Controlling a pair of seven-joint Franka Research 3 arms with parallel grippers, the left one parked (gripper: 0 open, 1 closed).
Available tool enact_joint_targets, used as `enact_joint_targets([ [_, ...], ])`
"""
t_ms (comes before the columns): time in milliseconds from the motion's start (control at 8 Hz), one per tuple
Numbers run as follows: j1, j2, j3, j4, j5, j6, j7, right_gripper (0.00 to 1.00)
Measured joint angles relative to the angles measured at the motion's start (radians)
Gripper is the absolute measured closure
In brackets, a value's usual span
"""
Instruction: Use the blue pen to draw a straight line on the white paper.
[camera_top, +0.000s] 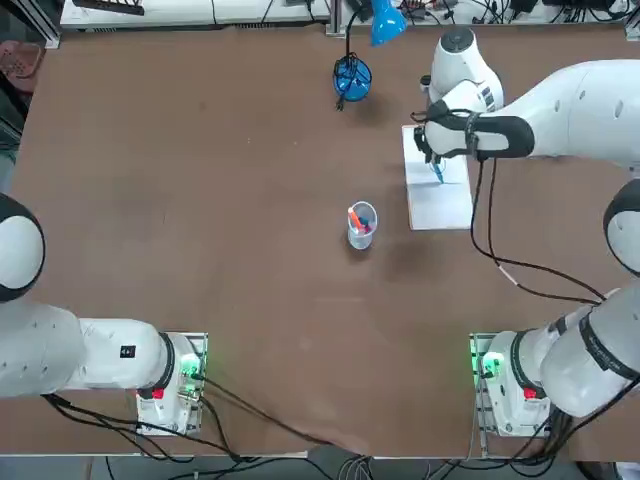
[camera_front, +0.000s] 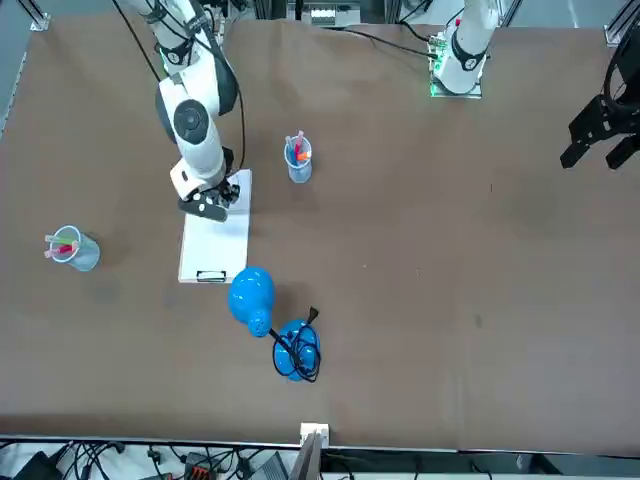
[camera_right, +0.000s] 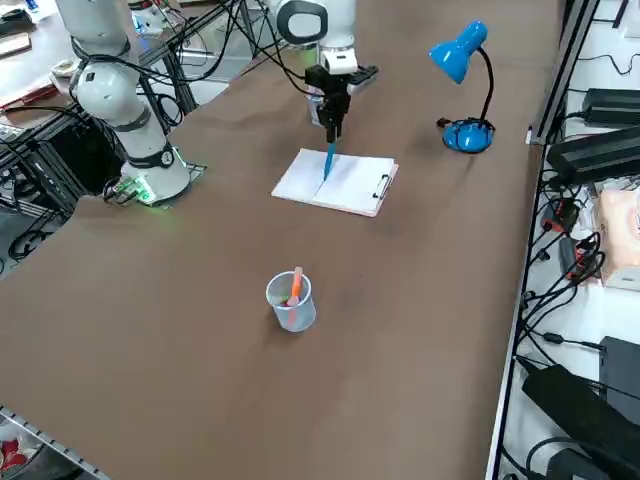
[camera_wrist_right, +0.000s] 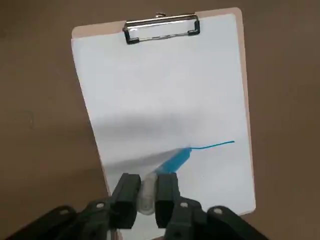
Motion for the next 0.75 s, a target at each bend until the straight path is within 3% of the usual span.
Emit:
enact_joint_targets([
  [750, 0.057, 0.022, 0.003, 0.043, 0.009, -0.002, 0.087, 0.84],
])
